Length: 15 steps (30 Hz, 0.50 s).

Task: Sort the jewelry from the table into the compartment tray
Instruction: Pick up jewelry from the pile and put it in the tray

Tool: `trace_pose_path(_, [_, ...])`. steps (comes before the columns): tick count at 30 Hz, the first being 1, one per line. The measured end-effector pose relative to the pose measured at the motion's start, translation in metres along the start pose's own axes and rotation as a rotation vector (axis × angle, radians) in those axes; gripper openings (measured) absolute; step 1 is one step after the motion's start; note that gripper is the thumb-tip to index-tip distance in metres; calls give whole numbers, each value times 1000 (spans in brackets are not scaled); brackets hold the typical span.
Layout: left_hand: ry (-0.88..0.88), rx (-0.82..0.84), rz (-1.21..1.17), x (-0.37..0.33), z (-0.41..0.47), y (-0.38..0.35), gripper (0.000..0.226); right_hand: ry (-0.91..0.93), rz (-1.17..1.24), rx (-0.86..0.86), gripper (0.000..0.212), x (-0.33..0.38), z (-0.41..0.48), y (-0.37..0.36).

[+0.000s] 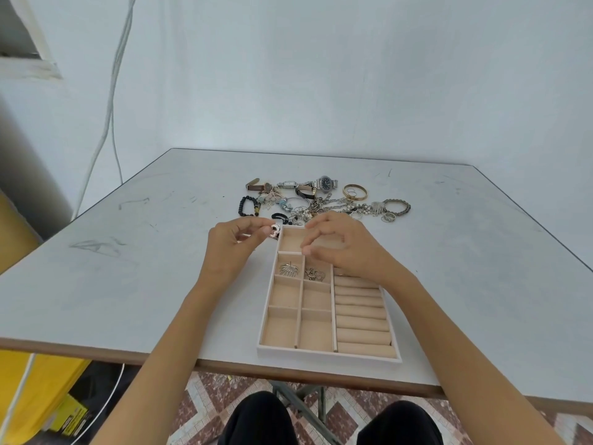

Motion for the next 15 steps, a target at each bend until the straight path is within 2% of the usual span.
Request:
trace_pose_path(5, [3,6,7,-1,0,0,12,111,-63,152,12,14,-9,-21])
trace_pose_path(11, [6,7,8,-1,0,0,11,171,-94,156,2,16,-8,-28])
trace_pose_path(15, [-3,9,2,-2,0,0,12,185,-96,167,4,17,-7,-30])
Point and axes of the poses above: each hand's wrist, its own z-axis towards the middle knuckle, its own y-axis out of the back of the hand, x = y × z, the point moved 7 cm from there along z, towards the middle knuckle, and after that the axes turned 1 degree about -z, right-handed, at the moved point
